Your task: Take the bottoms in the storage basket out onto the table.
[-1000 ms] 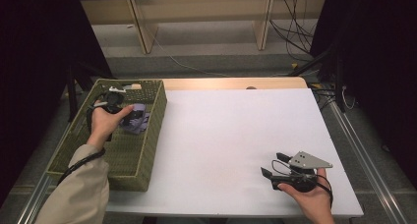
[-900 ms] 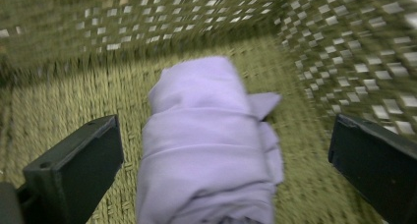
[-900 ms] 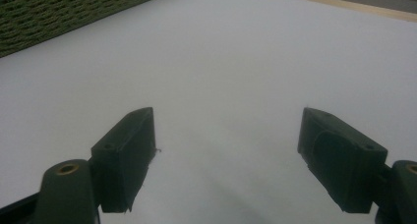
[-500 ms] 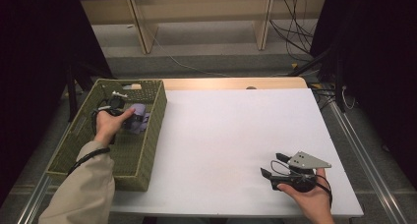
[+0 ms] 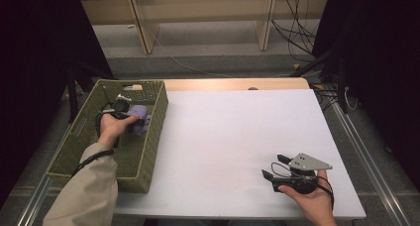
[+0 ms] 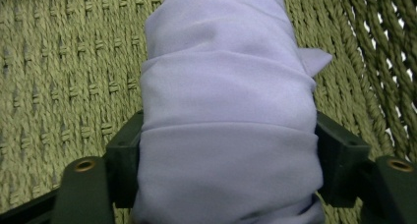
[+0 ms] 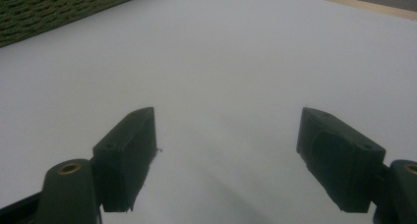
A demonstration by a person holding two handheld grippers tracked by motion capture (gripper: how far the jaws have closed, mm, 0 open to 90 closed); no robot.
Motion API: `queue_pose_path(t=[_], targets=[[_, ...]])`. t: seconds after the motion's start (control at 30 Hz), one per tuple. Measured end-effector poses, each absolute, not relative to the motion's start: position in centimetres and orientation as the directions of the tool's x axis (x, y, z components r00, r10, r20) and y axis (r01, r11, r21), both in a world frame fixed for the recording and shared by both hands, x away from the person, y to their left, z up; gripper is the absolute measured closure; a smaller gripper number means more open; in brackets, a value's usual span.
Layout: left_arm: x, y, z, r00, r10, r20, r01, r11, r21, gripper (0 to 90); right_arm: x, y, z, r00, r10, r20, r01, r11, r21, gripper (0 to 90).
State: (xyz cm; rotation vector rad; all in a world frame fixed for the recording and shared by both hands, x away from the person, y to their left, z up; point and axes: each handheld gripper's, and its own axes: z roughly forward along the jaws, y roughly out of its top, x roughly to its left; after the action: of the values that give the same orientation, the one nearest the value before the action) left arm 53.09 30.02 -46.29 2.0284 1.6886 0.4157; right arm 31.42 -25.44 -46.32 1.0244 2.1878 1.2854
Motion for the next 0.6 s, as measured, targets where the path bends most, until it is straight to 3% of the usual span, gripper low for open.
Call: queue_pose_path(t=[0.27, 0.6], targets=[[52.7, 29.2, -46.0, 0.204, 0.979, 0.004, 0.833, -0.176, 0.524, 36.2, 31.4, -25.4, -46.3, -0.648, 0.762, 0.023, 0.391, 0.306, 0.868, 24.4], [52.0, 29.0, -45.5, 0.213, 0.977, 0.016, 0.811, -0.186, 0.554, 38.0, 31.4, -25.4, -46.3, -0.65, 0.759, 0.026, 0.392, 0.306, 0.868, 24.7]])
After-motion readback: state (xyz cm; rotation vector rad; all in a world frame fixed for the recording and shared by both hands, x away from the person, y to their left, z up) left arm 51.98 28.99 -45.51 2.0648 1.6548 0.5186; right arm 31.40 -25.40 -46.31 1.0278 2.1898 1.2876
